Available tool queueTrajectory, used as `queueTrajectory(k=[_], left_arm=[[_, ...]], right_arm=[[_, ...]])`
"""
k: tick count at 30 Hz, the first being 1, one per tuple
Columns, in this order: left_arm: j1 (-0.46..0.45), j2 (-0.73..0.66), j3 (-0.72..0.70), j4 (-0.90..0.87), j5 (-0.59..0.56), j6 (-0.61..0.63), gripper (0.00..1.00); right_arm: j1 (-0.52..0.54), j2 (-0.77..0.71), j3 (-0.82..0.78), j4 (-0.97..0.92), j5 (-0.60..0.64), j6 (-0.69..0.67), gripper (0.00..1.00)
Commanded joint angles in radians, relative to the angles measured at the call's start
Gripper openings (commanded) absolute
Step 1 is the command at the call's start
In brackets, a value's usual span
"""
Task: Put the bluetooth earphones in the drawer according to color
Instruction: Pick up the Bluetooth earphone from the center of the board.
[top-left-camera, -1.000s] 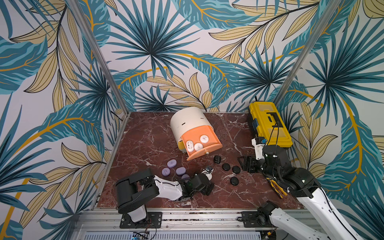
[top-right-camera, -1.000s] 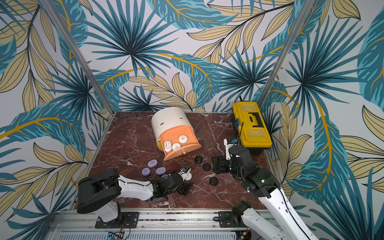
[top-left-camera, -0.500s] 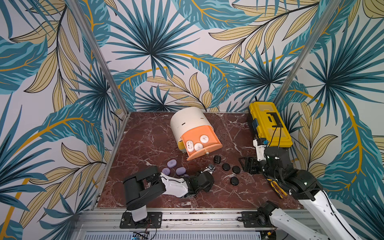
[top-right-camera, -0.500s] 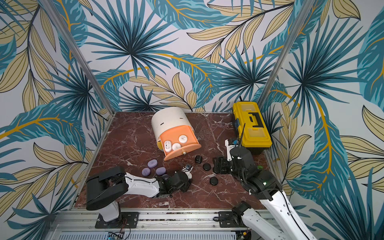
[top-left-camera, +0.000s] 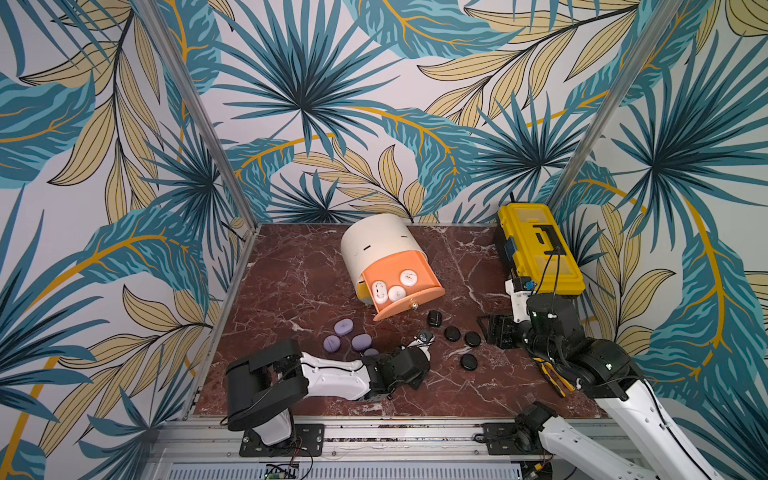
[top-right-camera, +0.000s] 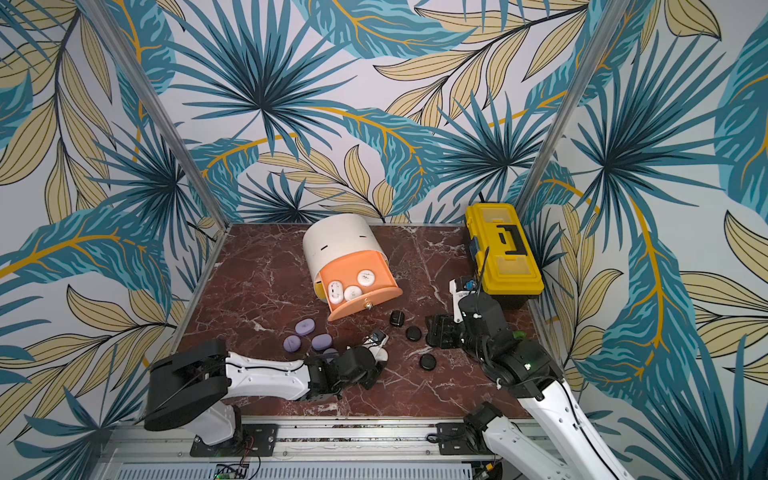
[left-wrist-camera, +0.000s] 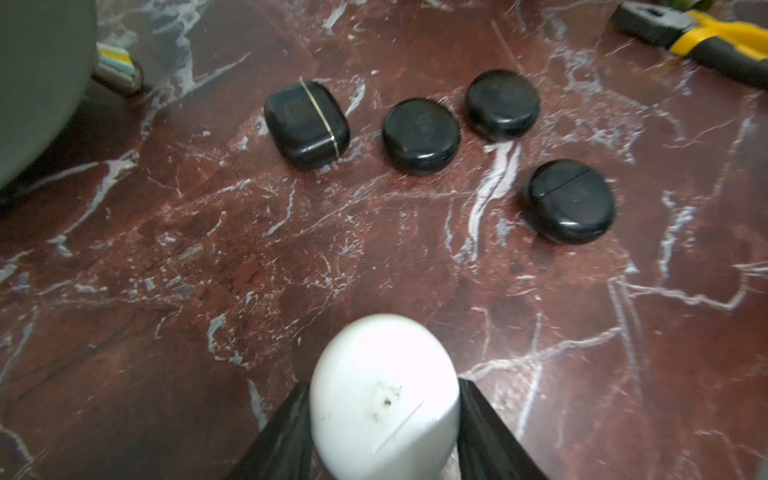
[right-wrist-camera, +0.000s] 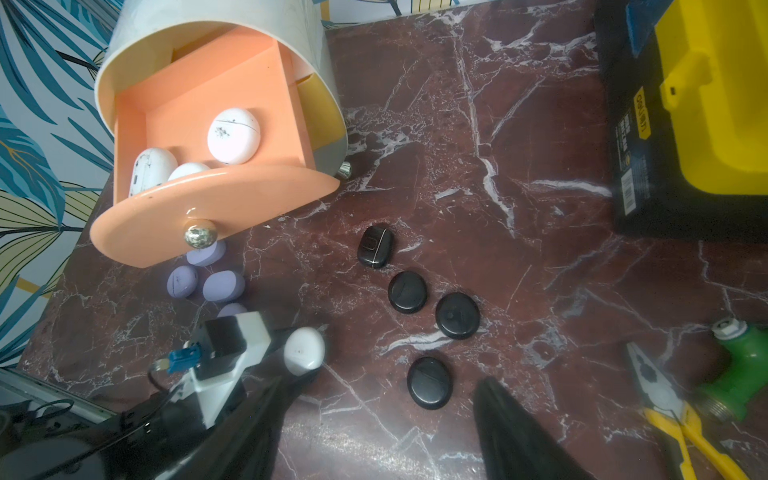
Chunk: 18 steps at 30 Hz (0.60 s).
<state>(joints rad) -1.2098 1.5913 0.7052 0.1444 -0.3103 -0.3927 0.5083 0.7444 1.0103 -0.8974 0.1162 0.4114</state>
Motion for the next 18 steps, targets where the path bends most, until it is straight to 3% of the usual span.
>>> queueTrajectory(k=[1,7,13,18], left_arm=[[-0.014,-0.074,0.019,-0.085,0.034,0.006,0.51],[-0.019,-0.199,0.113,-0.249,0.119,0.042,0.51],[-0.017,-0.314,0.238,-0.396,0.113,0.088,0.53],[0.043,-0.354,0.355,-0.496,0.121,0.132,0.54]], right_arm=[[-0.004,-0.004,-0.022,-0.014,0.026,-0.002,0.77],[-0.005,0.009,-0.024,-0.019,0.062,0.012,0.77],[-0.005,0.028,-0.027,-0.028,0.1,0.024,0.78],[-0.005,0.036,-0.029,-0.026,0.098,0.023,0.78]])
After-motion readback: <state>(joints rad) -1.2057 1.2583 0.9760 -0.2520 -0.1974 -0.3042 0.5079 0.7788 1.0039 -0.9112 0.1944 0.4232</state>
